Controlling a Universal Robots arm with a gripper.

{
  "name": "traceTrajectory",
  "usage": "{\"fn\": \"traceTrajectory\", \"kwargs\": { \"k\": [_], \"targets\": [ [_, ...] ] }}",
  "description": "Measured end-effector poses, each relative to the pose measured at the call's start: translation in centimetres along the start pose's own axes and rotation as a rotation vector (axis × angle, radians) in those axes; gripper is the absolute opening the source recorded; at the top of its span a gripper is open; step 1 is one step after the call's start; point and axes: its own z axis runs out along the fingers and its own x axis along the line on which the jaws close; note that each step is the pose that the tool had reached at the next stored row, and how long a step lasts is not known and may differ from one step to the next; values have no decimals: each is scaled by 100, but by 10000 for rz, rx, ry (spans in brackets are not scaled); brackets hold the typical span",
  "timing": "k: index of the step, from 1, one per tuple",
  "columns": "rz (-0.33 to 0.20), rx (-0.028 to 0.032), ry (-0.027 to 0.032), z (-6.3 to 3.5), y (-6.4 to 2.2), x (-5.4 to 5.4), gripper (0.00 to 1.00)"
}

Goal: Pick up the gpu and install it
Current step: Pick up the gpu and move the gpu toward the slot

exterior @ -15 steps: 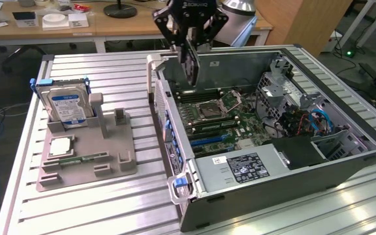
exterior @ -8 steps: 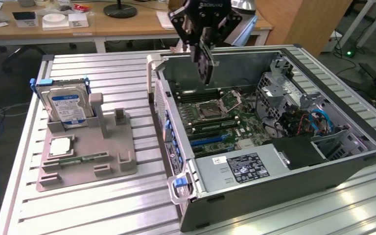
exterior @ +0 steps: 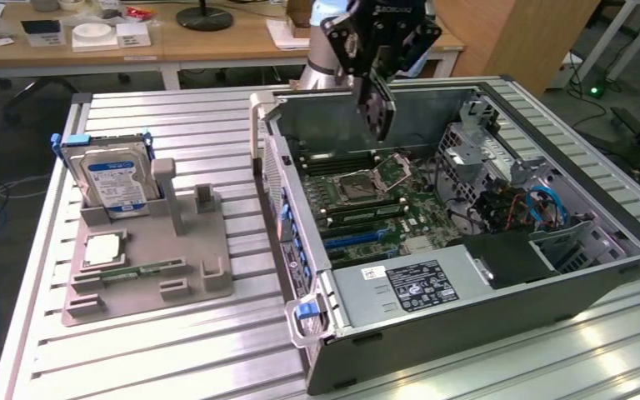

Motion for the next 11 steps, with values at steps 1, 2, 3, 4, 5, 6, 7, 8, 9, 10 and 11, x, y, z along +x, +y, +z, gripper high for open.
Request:
{"fn": "traceTrajectory", "kwargs": {
  "k": [1, 2, 3, 4, 5, 6, 7, 8, 9, 10, 11],
  "targets": [
    [-1, 0, 0, 3, 1, -45, 27],
    [-2, 0, 0, 6, 1, -91, 27],
    [-2, 1, 0, 8, 2, -135, 27],
    [0, 0, 0, 12, 2, -179, 27],
    [-2, -1, 0, 18, 3, -225, 27],
    [-1, -1, 0, 24, 4, -273, 27],
    [0, -1, -1, 32, 4, -318, 27],
    [-1, 0, 0, 38, 4, -362, 27],
    [-2, -1, 0, 44, 5, -406, 27],
    [-1, -1, 1, 49, 5, -440, 27],
    [-1, -1, 0, 50, 5, -443, 27]
  ]
}}
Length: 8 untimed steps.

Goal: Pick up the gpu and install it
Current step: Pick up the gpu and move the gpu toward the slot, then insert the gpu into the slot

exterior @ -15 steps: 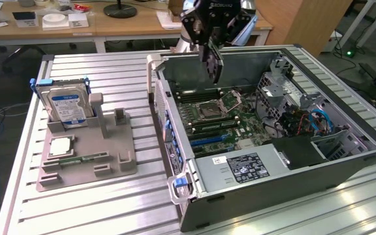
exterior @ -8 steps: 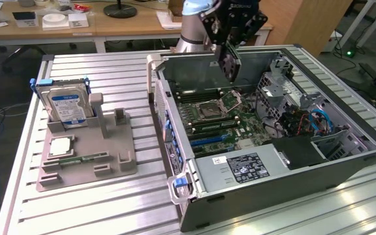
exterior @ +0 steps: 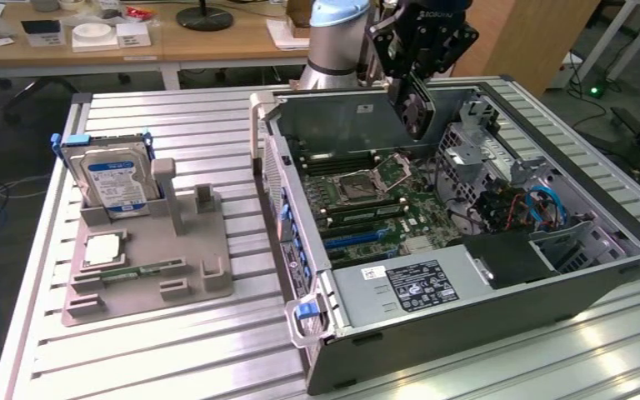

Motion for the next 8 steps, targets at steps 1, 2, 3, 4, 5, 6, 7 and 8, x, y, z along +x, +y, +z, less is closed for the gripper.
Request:
{"fn": "traceTrajectory", "kwargs": {
  "k": [1, 2, 3, 4, 5, 6, 7, 8],
  "targets": [
    [0, 0, 0, 0, 0, 0, 27],
    [1, 1, 0, 0, 0, 0, 27],
    [0, 1, 0, 0, 0, -1, 27],
    [0, 1, 0, 0, 0, 0, 27],
    [0, 1, 0, 0, 0, -1, 27],
    [0, 1, 0, 0, 0, -1, 27],
    [0, 1, 0, 0, 0, 0, 27],
    [1, 1, 0, 0, 0, 0, 27]
  ]
}}
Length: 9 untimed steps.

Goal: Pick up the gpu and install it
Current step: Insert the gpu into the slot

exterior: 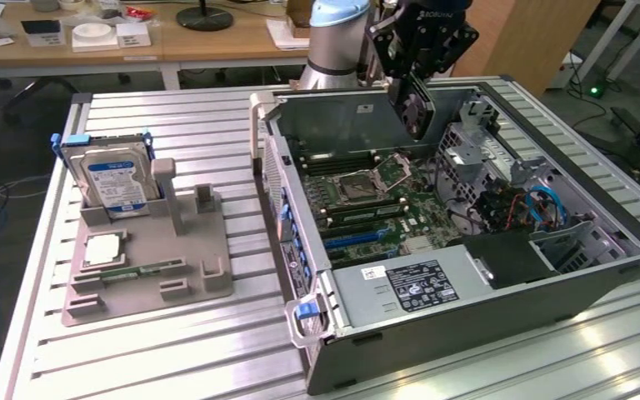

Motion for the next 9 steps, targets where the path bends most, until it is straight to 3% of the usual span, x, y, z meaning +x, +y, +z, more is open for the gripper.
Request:
{"fn": "traceTrajectory", "kwargs": {
  "k": [6, 9],
  "targets": [
    [-22, -2, 1, 0, 0, 0, 27],
    [-305, -12, 20, 1, 0, 0, 27]
  ]
}}
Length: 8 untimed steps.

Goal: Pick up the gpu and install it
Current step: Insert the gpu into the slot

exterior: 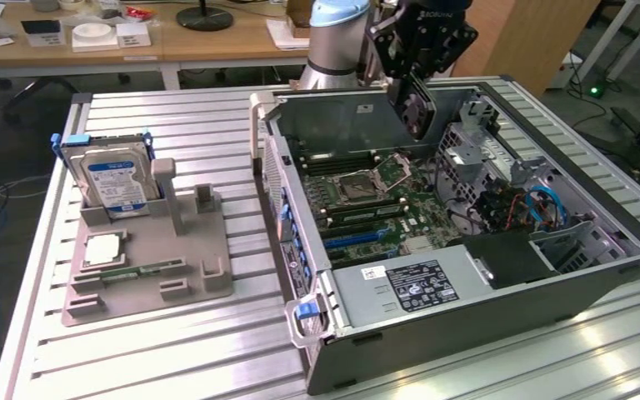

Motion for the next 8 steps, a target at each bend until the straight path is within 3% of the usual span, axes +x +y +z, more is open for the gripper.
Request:
{"fn": "traceTrajectory", "kwargs": {
  "k": [8],
  "targets": [
    [-1254, -25, 86, -1, 0, 0, 27]
  ]
}}
